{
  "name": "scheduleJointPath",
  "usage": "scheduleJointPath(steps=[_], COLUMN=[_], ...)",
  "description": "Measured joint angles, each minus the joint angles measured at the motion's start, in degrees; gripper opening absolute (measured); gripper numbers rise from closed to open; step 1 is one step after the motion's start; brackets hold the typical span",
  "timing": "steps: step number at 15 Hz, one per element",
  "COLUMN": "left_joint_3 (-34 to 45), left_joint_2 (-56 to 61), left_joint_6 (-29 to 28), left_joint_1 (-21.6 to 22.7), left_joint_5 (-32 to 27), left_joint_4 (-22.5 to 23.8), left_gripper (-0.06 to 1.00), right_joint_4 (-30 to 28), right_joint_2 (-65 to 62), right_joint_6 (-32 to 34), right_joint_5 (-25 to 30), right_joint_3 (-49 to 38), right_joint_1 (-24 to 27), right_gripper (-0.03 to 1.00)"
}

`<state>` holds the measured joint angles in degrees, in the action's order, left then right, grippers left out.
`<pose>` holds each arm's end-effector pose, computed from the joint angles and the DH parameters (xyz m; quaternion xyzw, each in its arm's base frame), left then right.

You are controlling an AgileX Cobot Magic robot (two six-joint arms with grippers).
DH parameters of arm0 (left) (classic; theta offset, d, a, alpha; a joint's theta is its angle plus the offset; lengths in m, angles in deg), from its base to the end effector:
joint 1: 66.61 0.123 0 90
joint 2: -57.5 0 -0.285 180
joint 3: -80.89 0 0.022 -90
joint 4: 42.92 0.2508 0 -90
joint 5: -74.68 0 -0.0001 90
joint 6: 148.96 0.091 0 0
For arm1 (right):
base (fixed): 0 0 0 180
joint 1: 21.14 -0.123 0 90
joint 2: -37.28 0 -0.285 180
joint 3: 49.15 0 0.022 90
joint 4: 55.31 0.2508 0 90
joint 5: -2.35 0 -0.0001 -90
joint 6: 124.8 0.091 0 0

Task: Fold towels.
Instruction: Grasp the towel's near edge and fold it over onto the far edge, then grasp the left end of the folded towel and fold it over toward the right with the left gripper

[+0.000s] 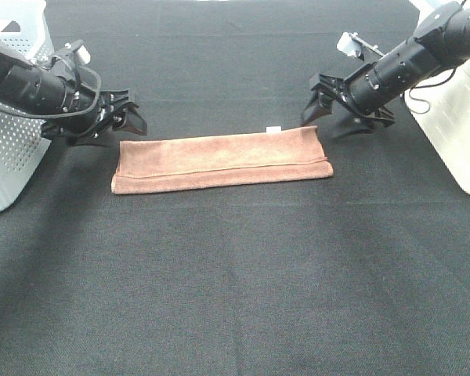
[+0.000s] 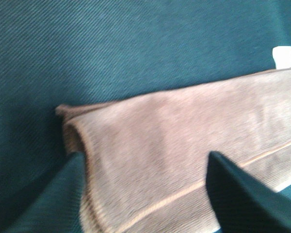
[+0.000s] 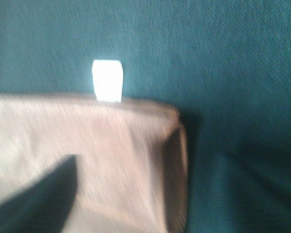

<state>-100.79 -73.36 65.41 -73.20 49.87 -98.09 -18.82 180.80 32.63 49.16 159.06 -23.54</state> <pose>0.4384 -0.0823 0.1281 -0.0405 0.9370 -0.2277 0.2618 0.4966 0.0603 0.1302 -0.0308 0.9541 0.2289 0.1906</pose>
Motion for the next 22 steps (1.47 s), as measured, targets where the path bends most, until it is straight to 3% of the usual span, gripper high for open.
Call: scheduleJointPath(steps=[4,11,13,15,16,19,20,22], left_joint_3=[-0.5,-8.8,-11.5,-12.5,-13.2,-18.4,-21.3,-29.3], left_joint_2=[-0.2,-8.0,-9.9,-10.8,-10.8,-10.8,-10.8,-9.9], left_joint_6=[-17.3,-18.7,-18.7,-18.7,-18.8,-22.6,-25.0,-32.6], left_joint_1=[0.7,0.6,-0.3,-1.1,-1.3,-1.4,-1.4,-1.5], left_joint_5=[-2.9,-9.8,-11.7,-13.0,-13.1,-17.8,-21.1,-29.9], left_joint_4=[15.7,12.9,11.5,11.3,11.3,14.6,17.5,29.0], left_gripper=[0.71,0.67,0.56,0.19,0.06,0.03,0.03,0.03], right_joint_4=[-10.3,-10.7,-10.7,-10.7,-10.7,-10.7,-10.7,-10.7], right_joint_2=[-2.3,-2.3,-2.3,-2.3,-2.3,-2.3,-2.3,-2.3], right_joint_6=[8.7,8.9,8.9,8.9,8.9,8.9,8.9,8.9], right_joint_5=[5.5,6.7,6.7,6.7,6.7,6.7,6.7,6.7], right_joint_3=[0.0,0.0,0.0,0.0,0.0,0.0,0.0,0.0], right_joint_1=[0.0,0.0,0.0,0.0,0.0,0.0,0.0,0.0], right_gripper=[0.81,0.81,0.81,0.81,0.81,0.81,0.81,0.81])
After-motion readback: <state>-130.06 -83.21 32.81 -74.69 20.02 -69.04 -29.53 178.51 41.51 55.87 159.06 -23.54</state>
